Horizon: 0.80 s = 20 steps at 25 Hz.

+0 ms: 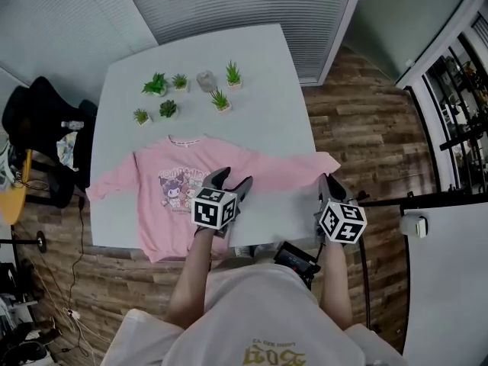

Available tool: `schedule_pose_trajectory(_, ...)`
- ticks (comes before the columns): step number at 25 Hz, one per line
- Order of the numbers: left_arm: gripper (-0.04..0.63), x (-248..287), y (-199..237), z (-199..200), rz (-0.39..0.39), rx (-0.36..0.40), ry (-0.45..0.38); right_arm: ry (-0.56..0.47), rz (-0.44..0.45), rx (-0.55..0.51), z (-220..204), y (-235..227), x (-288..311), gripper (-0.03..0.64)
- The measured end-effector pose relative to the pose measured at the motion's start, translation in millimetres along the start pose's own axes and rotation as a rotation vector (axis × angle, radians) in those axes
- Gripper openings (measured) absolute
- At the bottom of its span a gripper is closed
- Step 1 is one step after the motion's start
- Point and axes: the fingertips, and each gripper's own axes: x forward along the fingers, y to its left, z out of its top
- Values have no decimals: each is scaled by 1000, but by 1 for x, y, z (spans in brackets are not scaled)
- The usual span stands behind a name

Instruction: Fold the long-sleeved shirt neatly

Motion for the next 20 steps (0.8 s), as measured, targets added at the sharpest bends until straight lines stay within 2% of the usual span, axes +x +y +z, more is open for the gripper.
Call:
schedule_pose_trajectory(6, 293, -20, 18, 1, 66, -31, -26, -13, 85, -79, 17, 36, 15, 41)
schedule_pose_trajectory(12, 321, -34, 24, -7, 89, -52, -9, -26, 147, -133, 27, 62, 19, 41)
schedule_pose_trajectory(20, 324, -72, 47, -4, 187, -59, -47, -43, 230, -142, 32, 90, 20, 41)
